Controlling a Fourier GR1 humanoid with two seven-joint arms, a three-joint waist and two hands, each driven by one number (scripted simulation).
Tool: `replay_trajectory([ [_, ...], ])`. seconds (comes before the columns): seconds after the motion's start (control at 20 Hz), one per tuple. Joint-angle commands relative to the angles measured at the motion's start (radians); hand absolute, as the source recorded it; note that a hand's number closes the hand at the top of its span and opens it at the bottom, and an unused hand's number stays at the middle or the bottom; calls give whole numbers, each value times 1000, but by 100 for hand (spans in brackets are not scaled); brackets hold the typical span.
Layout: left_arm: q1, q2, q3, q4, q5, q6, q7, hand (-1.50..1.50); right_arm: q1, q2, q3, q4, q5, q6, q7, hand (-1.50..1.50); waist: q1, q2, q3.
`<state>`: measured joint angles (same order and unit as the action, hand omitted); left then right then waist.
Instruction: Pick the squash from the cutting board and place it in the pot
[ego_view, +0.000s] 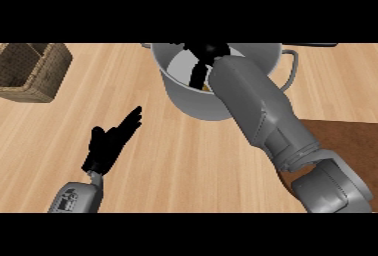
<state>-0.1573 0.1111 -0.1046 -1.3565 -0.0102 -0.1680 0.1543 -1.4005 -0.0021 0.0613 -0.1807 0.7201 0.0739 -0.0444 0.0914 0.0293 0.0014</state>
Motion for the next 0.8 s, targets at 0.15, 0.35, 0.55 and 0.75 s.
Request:
replay_trajectory([
  [0.15,2,6,12,-17,15,-6,20,0,33,2,-249,-91,-251,-177,-92,-150,-8,-2,0],
  [0.35,31,9,15,-26,6,6,13,0,18,-29,-338,-106,-313,-270,-65,-150,-30,-8,-1],
  [0.55,47,18,16,4,-9,1,-25,0,42,-113,-416,-114,-385,-224,-168,-150,-35,-3,-1],
  [0.75,-4,22,40,-7,29,-20,22,0,48,-182,-473,-97,-436,-174,-218,-150,-36,-3,-1],
])
